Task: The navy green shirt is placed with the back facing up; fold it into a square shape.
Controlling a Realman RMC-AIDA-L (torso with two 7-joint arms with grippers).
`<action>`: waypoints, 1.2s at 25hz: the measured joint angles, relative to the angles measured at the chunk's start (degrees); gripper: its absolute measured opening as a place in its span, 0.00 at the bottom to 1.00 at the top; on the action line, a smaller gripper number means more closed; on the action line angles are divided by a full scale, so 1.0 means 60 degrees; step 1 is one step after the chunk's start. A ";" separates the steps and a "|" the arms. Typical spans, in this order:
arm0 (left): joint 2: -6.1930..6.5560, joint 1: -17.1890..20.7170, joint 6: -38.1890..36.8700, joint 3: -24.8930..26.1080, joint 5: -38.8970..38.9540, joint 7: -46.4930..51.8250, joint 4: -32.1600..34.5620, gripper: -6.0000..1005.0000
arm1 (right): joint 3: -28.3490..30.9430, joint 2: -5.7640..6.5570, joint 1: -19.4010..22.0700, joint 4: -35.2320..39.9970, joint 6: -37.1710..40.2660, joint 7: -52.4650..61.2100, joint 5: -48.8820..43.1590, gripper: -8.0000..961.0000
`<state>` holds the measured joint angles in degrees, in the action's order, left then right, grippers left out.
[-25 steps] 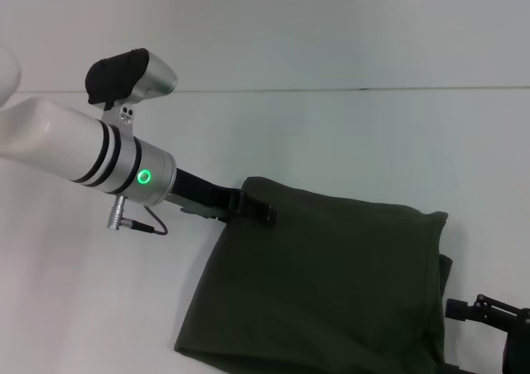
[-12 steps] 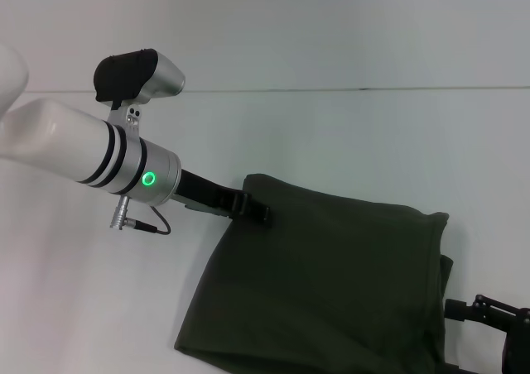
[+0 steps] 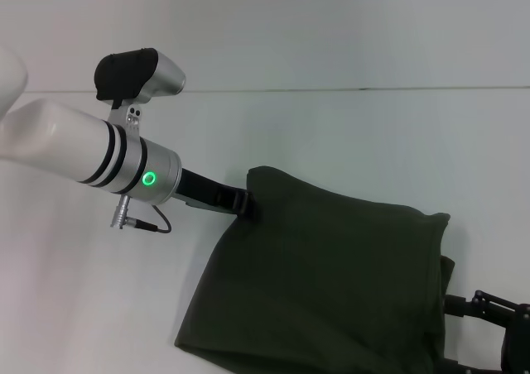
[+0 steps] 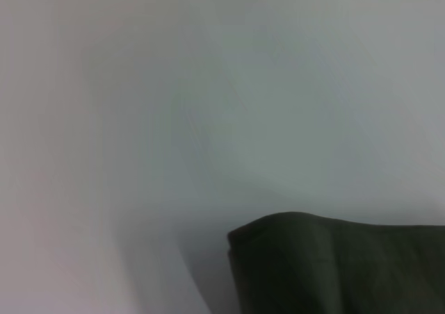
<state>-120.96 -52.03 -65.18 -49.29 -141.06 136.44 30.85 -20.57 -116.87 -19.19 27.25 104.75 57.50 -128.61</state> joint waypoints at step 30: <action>0.0140 0.3088 -0.0862 0.3681 0.1852 -0.0254 0.0837 0.09 | 0.0218 -0.0003 -0.0418 0.0015 -0.0254 0.0056 0.0090 0.99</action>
<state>-120.11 -33.50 -70.35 -27.20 -129.94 134.92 35.88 -19.26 -116.89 -21.70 27.33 103.23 57.83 -128.07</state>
